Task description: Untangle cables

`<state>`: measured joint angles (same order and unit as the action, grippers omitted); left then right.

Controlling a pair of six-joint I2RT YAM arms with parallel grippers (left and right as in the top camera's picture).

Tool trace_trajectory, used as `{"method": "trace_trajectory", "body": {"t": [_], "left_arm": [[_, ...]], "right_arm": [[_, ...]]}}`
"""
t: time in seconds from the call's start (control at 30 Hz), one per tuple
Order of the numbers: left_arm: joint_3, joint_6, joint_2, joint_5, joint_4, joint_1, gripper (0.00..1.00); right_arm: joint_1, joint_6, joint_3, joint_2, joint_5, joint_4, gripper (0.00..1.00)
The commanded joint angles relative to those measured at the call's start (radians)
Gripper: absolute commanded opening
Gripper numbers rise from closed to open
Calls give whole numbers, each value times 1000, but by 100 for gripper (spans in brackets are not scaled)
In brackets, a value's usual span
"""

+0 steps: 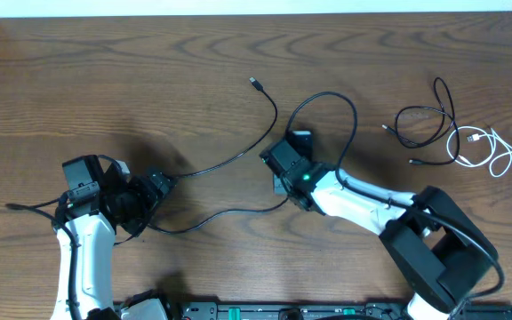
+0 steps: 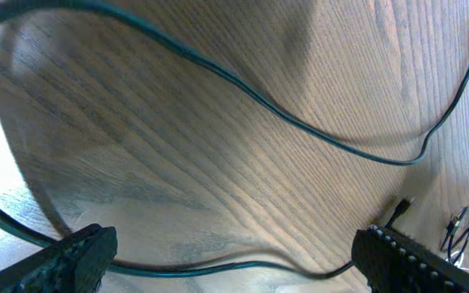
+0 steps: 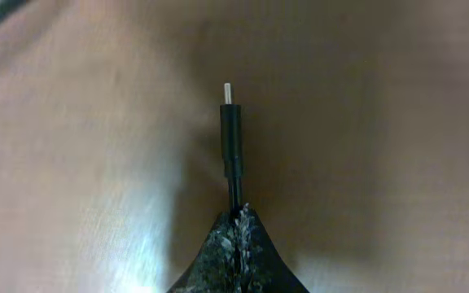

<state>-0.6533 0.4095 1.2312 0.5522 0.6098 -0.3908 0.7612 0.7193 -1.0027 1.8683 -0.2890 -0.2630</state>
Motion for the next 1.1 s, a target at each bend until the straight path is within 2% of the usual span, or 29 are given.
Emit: {"method": "trace_trajectory", "body": {"t": [0.0,0.3,0.43,0.9,1.07], "left_arm": [[-18,-16,-2,12,3,-1,98],[-18,-16,-2,12,3,-1,98],[-18,-16,-2,13,3,-1,98],[-18,-16,-2,12,3,-1,98],[-18,-16,-2,13,3,-1,98]], "right_arm": [[-12,-29,4,64,-77,64,1],[-48,-149,4,193,-89,322,1],[-74,-153,4,196,-157,375,1],[-122,-161,4,225,-146,541,1],[-126,-210,4,275,-146,626,10]]}}
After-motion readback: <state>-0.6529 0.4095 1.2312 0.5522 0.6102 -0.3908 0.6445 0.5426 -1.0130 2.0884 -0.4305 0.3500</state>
